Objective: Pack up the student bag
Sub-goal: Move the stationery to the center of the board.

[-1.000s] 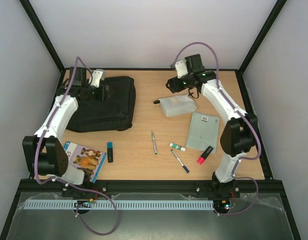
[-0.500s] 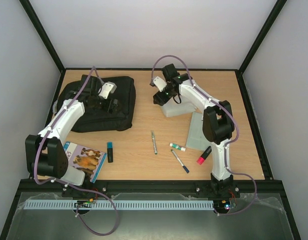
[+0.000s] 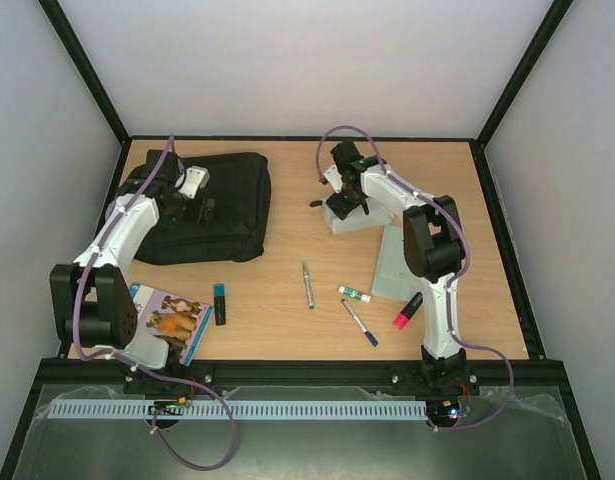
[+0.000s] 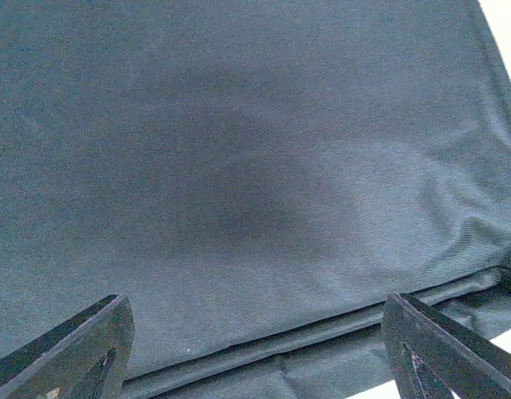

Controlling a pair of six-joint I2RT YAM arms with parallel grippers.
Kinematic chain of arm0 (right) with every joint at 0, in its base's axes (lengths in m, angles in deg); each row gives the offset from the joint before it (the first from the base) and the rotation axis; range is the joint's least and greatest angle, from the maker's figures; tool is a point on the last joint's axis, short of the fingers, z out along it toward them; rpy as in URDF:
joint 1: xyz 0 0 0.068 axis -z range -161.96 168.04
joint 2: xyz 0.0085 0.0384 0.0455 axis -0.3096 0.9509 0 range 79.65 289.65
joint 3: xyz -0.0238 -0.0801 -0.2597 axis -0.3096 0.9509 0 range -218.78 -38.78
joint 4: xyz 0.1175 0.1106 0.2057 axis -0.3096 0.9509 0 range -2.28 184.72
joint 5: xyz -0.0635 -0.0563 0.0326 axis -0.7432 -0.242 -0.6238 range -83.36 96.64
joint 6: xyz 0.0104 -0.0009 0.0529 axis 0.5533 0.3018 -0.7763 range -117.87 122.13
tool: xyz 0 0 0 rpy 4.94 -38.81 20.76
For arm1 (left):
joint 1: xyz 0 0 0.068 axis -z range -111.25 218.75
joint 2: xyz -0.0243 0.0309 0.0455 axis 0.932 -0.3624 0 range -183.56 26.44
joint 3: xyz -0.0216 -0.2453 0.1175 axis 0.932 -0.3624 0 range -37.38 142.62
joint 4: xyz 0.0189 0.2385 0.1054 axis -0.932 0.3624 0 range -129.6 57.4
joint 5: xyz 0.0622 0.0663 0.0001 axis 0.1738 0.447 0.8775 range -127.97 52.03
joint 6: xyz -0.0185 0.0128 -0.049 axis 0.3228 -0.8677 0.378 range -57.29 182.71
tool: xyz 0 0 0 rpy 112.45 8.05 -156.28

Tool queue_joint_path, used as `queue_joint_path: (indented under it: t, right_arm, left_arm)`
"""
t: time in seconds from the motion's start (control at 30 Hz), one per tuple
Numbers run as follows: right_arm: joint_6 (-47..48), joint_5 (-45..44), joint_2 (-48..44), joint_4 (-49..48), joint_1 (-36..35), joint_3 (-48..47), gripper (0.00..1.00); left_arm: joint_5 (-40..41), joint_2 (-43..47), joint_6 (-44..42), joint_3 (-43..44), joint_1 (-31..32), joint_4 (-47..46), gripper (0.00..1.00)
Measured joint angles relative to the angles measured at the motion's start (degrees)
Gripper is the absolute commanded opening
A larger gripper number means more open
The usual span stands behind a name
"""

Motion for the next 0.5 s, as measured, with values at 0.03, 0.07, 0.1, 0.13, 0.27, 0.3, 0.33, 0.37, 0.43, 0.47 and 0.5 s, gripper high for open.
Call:
queue_joint_path:
  t: [0.03,0.07,0.1,0.13,0.27,0.3,0.33,0.37,0.43,0.47,0.5]
  right_arm:
    - [-0.24,-0.63,0.02,-0.28,0.81,0.98,0.71]
    - [-0.42,-1.18,0.02,-0.48,1.68,1.77,0.71]
    - [-0.59,-1.66,-0.04,-0.9,2.54,2.34,0.71]
    - [-0.81,-2.1,-0.15,-1.31,3.34,2.82,0.71]
    - [-1.25,-3.45,-0.98,-2.38,7.72,4.42,0.71]
    - [-1.31,-3.67,-1.11,-2.49,8.81,4.63,0.7]
    - [-1.4,-3.89,-1.25,-2.51,9.97,4.79,0.7]
    - [-1.46,-4.02,-1.42,-2.54,10.88,4.94,0.7]
    - [-1.66,-3.96,-1.88,-2.38,12.41,5.18,0.7]
    - [-1.77,-3.5,-2.27,-2.12,13.03,5.18,0.69]
    - [-1.88,-2.78,-2.71,-1.79,13.38,5.18,0.69]
  left_arm:
    - [0.46,-0.37,0.39,0.0,-0.46,0.13,0.85]
    - [0.76,-0.66,0.66,0.0,-0.79,0.17,0.85]
    - [1.09,-0.87,0.96,-0.02,-1.11,0.15,0.85]
    - [1.53,-0.98,1.36,-0.04,-1.55,0.11,0.86]
    - [3.21,-1.01,2.86,-0.07,-4.02,0.07,0.86]
    - [3.54,-1.03,3.32,-0.07,-4.83,0.07,0.86]
    - [3.89,-1.07,3.61,-0.07,-5.57,0.04,0.86]
    - [4.22,-1.09,3.82,-0.07,-6.12,0.07,0.86]
    - [5.16,-1.11,4.39,-0.07,-7.26,0.09,0.86]
    - [5.68,-1.11,4.61,-0.07,-7.67,0.09,0.86]
    - [6.27,-1.11,4.85,-0.07,-8.09,0.09,0.87]
